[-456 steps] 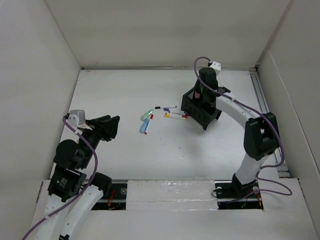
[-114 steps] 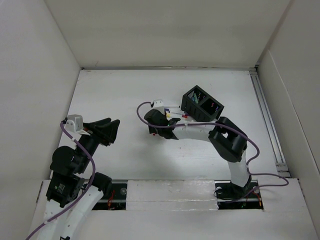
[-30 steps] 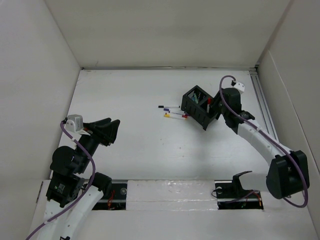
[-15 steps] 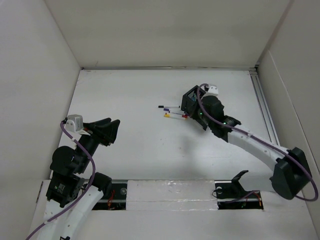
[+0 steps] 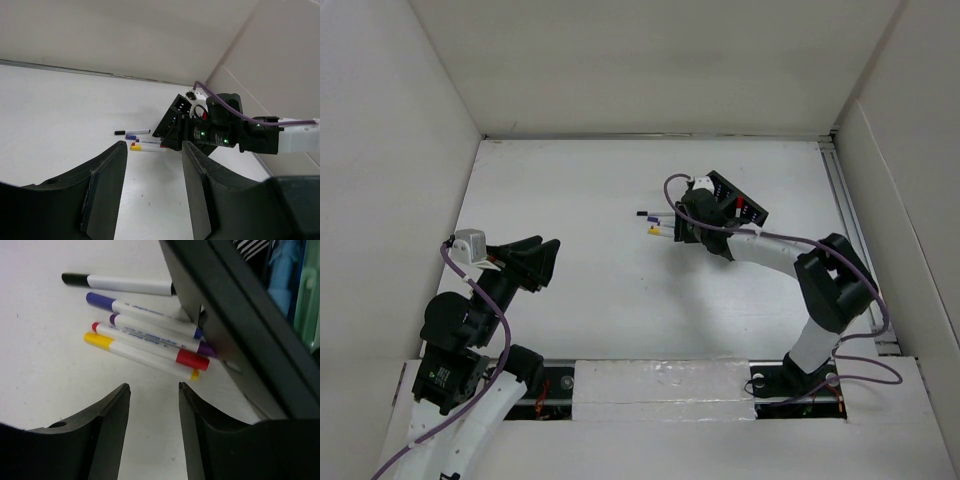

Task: Organize the desk

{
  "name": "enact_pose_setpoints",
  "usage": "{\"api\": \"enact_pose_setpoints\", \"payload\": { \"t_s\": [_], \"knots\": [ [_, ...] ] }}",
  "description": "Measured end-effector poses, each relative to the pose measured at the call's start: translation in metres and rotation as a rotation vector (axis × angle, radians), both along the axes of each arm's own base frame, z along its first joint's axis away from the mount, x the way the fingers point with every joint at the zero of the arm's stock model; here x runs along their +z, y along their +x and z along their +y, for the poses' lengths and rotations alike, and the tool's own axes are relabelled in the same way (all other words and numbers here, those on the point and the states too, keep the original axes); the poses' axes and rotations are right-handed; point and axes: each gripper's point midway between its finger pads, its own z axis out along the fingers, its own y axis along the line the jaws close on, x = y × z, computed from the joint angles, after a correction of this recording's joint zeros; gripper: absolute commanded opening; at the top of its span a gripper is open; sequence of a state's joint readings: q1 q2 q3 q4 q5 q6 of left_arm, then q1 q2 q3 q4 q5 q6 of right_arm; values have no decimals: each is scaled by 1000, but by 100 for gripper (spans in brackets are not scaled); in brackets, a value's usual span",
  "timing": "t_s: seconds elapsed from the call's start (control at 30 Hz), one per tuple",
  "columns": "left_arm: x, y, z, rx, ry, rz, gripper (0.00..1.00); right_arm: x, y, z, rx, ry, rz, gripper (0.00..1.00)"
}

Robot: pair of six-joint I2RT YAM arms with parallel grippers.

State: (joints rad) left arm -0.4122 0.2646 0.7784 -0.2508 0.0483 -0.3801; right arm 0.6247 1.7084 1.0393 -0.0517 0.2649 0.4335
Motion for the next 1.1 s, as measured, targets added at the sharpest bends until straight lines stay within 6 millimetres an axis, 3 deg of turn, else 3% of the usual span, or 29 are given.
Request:
{"api": "enact_pose_setpoints", "payload": {
  "t_s": [0.27, 0.43, 0.87, 1.1],
  "knots": [
    [0, 0, 0, 0, 1, 1, 44, -13, 29, 7, 48, -31, 15, 51],
    [0, 0, 0, 0, 1, 2, 44, -28, 26, 10, 74, -23, 56, 49],
    [0, 0, 0, -1, 1, 2, 44, -38, 21, 14, 68, -1, 84, 50],
    [0, 0, 0, -1, 1, 2, 44, -46, 9, 32, 84, -28, 82, 50]
  ]
}}
